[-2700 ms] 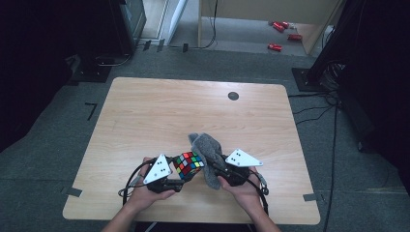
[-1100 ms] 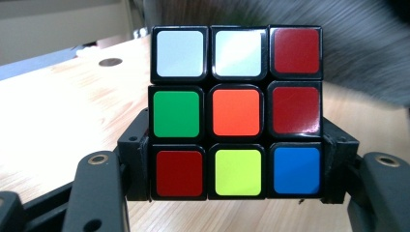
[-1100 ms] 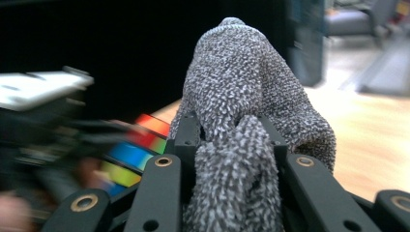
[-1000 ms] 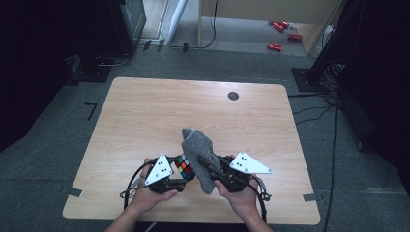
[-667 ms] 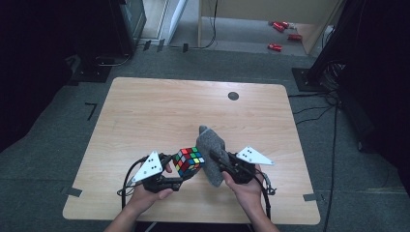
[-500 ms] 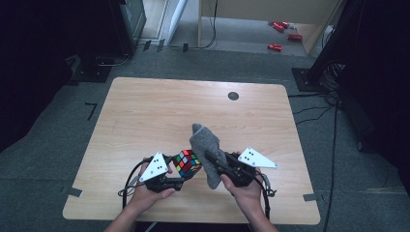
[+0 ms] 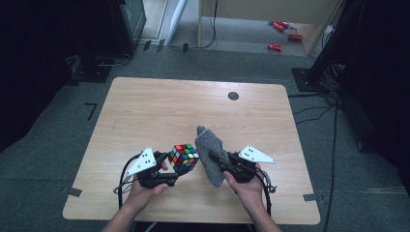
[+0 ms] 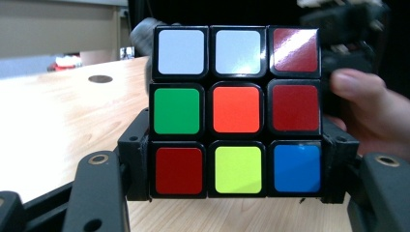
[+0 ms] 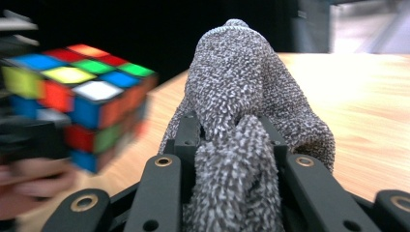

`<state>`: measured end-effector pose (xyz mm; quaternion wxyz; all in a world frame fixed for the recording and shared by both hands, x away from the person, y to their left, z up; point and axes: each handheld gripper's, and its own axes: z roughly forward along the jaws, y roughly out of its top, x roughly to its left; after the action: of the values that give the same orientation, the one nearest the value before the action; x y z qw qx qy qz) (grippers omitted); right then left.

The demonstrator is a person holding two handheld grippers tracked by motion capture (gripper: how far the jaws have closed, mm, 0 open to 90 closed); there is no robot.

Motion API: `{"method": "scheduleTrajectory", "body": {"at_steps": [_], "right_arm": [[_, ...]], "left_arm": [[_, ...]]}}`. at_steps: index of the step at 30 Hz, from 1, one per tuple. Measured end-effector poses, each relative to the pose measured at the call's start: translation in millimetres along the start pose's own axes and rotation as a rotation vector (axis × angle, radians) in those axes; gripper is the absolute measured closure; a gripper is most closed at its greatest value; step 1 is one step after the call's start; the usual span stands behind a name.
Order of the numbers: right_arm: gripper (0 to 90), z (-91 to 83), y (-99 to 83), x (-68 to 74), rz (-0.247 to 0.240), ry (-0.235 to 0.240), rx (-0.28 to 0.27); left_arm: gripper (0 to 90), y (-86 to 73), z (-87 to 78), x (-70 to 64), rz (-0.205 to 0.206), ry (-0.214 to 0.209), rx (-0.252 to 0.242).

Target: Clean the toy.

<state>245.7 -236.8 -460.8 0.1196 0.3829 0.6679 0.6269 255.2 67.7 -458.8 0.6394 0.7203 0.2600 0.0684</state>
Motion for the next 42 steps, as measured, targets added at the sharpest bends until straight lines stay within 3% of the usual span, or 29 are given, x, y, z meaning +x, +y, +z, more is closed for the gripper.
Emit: {"method": "scheduleTrajectory", "body": {"at_steps": [2, 5, 9, 11, 13, 15, 16, 18, 21, 25, 27, 31, 33, 36, 39, 42], "right_arm": [[69.2, 4.3, -1.3, 7.1, -0.039, 0.072, -0.013], [68.6, 10.4, -5.6, 18.0, -0.121, 0.154, -0.011], [69.3, 15.4, -11.8, 30.2, -0.259, 0.204, 0.006], [69.6, 17.7, -15.0, 34.0, -0.303, 0.218, 0.034], [69.5, 23.2, -19.5, 36.3, -0.341, 0.255, 0.12], [69.1, 29.0, -26.2, 39.6, -0.418, 0.23, 0.211], [69.0, 30.7, -27.9, 39.6, -0.42, 0.222, 0.226], [68.4, 31.0, -27.0, 36.2, -0.376, 0.214, 0.214], [65.1, 27.3, -22.5, 26.7, -0.333, 0.165, 0.194], [60.3, 22.9, -21.1, 8.5, -0.296, 0.023, 0.185], [52.5, 20.8, -21.5, -2.2, -0.267, -0.042, 0.176], [33.9, 15.8, -18.9, -7.8, -0.312, -0.127, 0.13], [29.9, 13.4, -16.7, -5.0, -0.349, -0.131, 0.084], [26.8, 13.6, -15.7, 4.3, -0.439, -0.08, 0.033], [24.7, 17.7, -20.1, 17.0, -0.54, -0.027, 0.01], [22.9, 23.2, -27.1, 27.5, -0.604, 0.016, 0.008]], "left_arm": [[34.6, 0.3, -1.9, 4.0, -0.035, 0.005, -0.018], [34.5, 1.8, -5.0, 5.1, -0.057, -0.025, -0.041], [34.5, 2.6, -6.0, 7.6, -0.1, -0.086, -0.048], [34.5, 3.6, -7.8, 9.5, -0.12, -0.1, -0.063], [34.5, 4.8, -9.4, 11.9, -0.137, -0.101, -0.076], [34.5, 4.9, -9.8, 13.1, -0.138, -0.09, -0.07], [34.5, 4.5, -9.8, 13.2, -0.136, -0.088, -0.067], [34.5, 4.0, -9.5, 13.5, -0.136, -0.087, -0.059], [34.5, 3.3, -7.7, 14.8, -0.142, -0.08, -0.042], [34.5, 0.7, -2.6, 17.2, -0.166, -0.029, 0.023], [34.5, -1.0, -0.5, 20.1, -0.19, -0.008, 0.052], [34.5, -2.2, 0.8, 24.7, -0.228, 0.011, 0.082], [34.5, -2.2, 1.3, 25.8, -0.241, 0.006, 0.095], [34.4, -1.8, 3.2, 24.9, -0.245, -0.005, 0.116], [34.4, -0.6, 5.4, 22.4, -0.248, -0.029, 0.133], [34.4, 1.2, 7.3, 20.2, -0.265, -0.06, 0.144]]}}
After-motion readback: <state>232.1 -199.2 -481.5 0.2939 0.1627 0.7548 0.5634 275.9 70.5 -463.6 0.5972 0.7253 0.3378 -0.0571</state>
